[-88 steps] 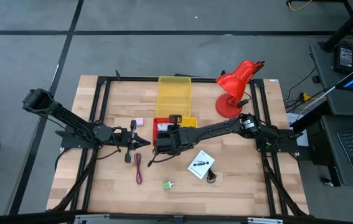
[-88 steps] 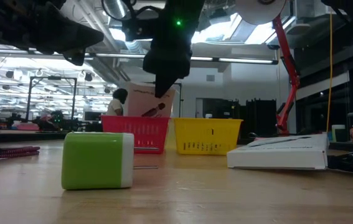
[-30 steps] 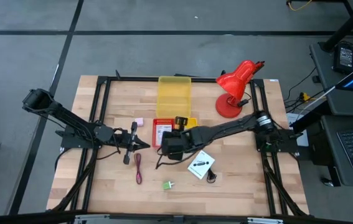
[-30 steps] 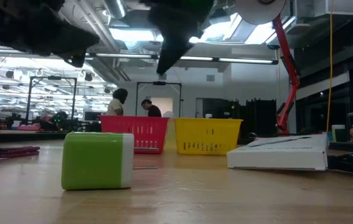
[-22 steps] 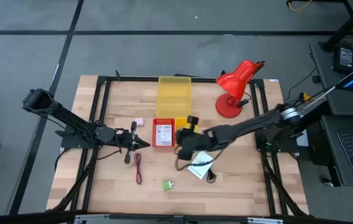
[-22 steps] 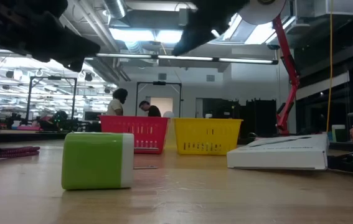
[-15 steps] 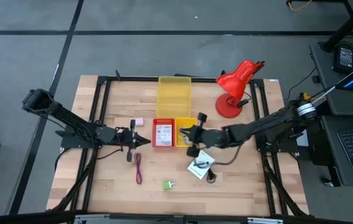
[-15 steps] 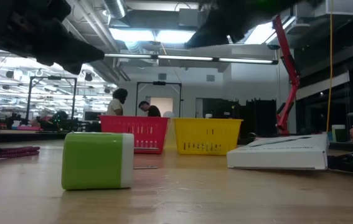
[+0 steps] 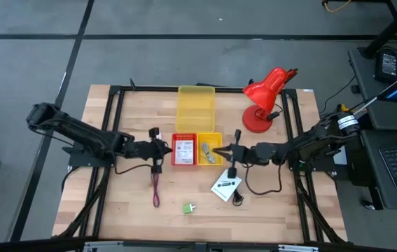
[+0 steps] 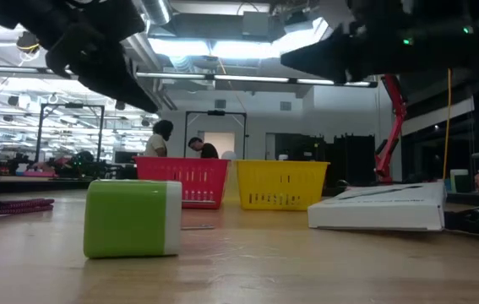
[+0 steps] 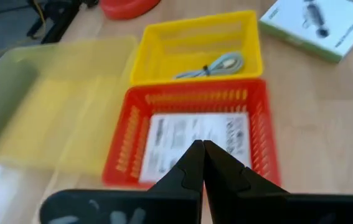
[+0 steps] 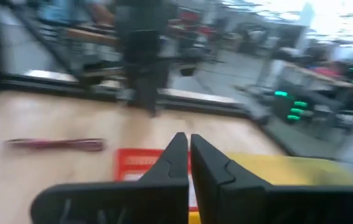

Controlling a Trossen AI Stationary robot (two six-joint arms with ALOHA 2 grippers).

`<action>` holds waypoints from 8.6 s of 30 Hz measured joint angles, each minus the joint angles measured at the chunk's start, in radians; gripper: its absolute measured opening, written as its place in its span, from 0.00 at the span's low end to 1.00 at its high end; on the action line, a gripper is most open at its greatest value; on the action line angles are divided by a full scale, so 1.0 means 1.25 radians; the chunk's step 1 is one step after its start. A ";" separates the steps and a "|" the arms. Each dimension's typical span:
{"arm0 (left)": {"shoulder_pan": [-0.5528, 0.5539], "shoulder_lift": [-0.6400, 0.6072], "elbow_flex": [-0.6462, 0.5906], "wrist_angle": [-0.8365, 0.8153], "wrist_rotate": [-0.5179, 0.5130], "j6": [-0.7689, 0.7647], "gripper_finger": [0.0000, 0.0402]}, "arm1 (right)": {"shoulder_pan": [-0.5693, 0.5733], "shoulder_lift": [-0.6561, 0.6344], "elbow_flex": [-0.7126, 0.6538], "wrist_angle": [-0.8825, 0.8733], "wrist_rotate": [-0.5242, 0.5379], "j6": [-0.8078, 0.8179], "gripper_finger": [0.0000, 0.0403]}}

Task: Pick and place items into bin
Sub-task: Put the pink charger adapter into the transparent yellow bin

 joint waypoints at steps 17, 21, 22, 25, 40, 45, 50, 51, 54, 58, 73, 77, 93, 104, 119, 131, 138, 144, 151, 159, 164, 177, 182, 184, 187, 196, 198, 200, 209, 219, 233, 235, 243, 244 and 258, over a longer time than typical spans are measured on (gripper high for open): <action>0.095 -0.018 0.094 -0.253 0.072 -0.026 0.28 | -0.033 -0.034 -0.055 -0.013 -0.045 0.057 0.01; 0.095 -0.018 0.094 -0.257 0.060 -0.025 0.40 | -0.033 -0.034 -0.055 -0.012 -0.045 0.056 0.01; 0.095 -0.018 0.094 -0.261 0.058 -0.028 0.43 | -0.033 -0.034 -0.055 -0.012 -0.045 0.056 0.01; 0.095 -0.018 0.094 -0.293 0.056 -0.056 0.50 | -0.033 -0.034 -0.055 -0.012 -0.045 0.056 0.01; 0.095 -0.018 0.094 -0.336 0.008 -0.078 0.63 | -0.053 -0.034 -0.054 0.024 -0.045 0.034 0.01; 0.127 -0.018 0.093 -0.337 0.075 -0.102 0.63 | -0.053 -0.034 -0.054 0.024 -0.045 0.033 0.01; 0.181 -0.018 0.093 -0.358 0.118 -0.108 0.63 | -0.053 -0.034 -0.054 0.024 -0.045 0.033 0.01; 0.191 -0.018 0.093 -0.369 0.120 -0.108 0.63 | -0.053 -0.034 -0.054 0.024 -0.045 0.034 0.01; 0.226 -0.018 0.093 -0.395 0.121 -0.108 0.63 | -0.053 -0.034 -0.054 0.024 -0.045 0.034 0.01; 0.270 -0.018 0.093 -0.408 0.174 -0.095 0.63 | -0.054 -0.034 -0.054 0.024 -0.045 0.034 0.01; 0.351 0.094 0.093 -0.408 0.215 -0.003 0.63 | -0.054 -0.033 -0.054 0.024 -0.044 0.032 0.01; 0.359 0.155 0.093 -0.407 0.211 0.023 0.63 | -0.054 -0.033 -0.054 0.024 -0.044 0.032 0.01; 0.378 0.278 0.093 -0.352 0.222 0.081 0.63 | -0.054 -0.033 -0.054 0.023 -0.043 0.029 0.01; 0.378 0.295 0.094 -0.339 0.225 0.084 0.60 | -0.056 -0.033 -0.054 0.023 -0.043 0.029 0.01; 0.377 0.225 0.091 -0.377 0.222 0.080 0.48 | -0.056 -0.033 -0.054 0.023 -0.043 0.029 0.01; 0.377 -0.009 0.091 -0.392 0.246 0.102 0.48 | -0.059 -0.033 -0.054 0.023 -0.043 0.029 0.01; 0.377 -0.167 0.092 -0.382 0.282 0.102 0.48 | -0.059 -0.033 -0.054 0.023 -0.043 0.031 0.01; 0.377 -0.275 0.064 -0.299 0.329 0.126 0.48 | -0.059 -0.033 -0.054 0.023 -0.043 0.031 0.01; 0.377 -0.385 -0.070 -0.097 0.389 0.122 0.48 | -0.059 -0.033 -0.054 0.023 -0.043 0.031 0.01; 0.375 -0.434 -0.186 0.180 0.528 0.105 0.48 | -0.059 -0.033 -0.054 0.023 -0.043 0.030 0.01; 0.354 -0.435 -0.228 0.299 0.580 0.113 0.48 | -0.059 -0.033 -0.054 0.023 -0.043 0.029 0.01; 0.272 -0.380 -0.276 0.447 0.485 0.108 0.48 | -0.059 -0.033 -0.054 0.023 -0.043 0.029 0.01; 0.256 -0.341 -0.276 0.472 0.426 0.122 0.48 | -0.059 -0.033 -0.054 0.023 -0.043 0.029 0.01; 0.252 -0.322 -0.276 0.488 0.398 0.123 0.48 | -0.059 -0.033 -0.054 0.023 -0.043 0.029 0.01; 0.250 -0.290 -0.276 0.522 0.366 0.124 0.48 | -0.059 -0.033 -0.054 0.023 -0.042 0.029 0.01; 0.251 -0.176 -0.276 0.642 0.271 0.123 0.48 | -0.083 -0.033 -0.054 0.024 -0.042 0.024 0.01; 0.251 -0.152 -0.276 0.674 0.267 0.123 0.48 | -0.087 -0.033 -0.054 0.024 -0.042 0.033 0.01; 0.251 -0.131 -0.276 0.690 0.260 0.120 0.48 | -0.091 -0.033 -0.054 0.024 -0.042 0.033 0.01; 0.251 -0.038 -0.222 0.688 0.199 0.102 0.48 | -0.108 -0.033 -0.054 0.024 -0.042 0.033 0.01; 0.293 0.081 -0.063 0.536 0.155 0.135 0.48 | -0.108 -0.033 -0.054 0.024 -0.042 0.032 0.01; 0.426 0.278 0.156 0.348 0.219 0.169 0.48 | -0.108 -0.033 -0.054 0.023 -0.042 0.035 0.01; 0.442 0.292 0.210 0.252 0.223 0.174 0.48 | -0.108 -0.033 -0.054 0.022 -0.042 0.035 0.01; 0.495 0.346 0.400 -0.067 0.264 0.224 0.48 | -0.108 -0.033 -0.054 0.010 -0.042 0.035 0.01; 0.501 0.351 0.421 -0.109 0.279 0.233 0.48 | -0.108 -0.033 -0.054 0.007 -0.042 0.035 0.01; 0.520 0.362 0.473 -0.167 0.309 0.254 0.48 | -0.108 -0.033 -0.054 -0.010 -0.042 0.035 0.01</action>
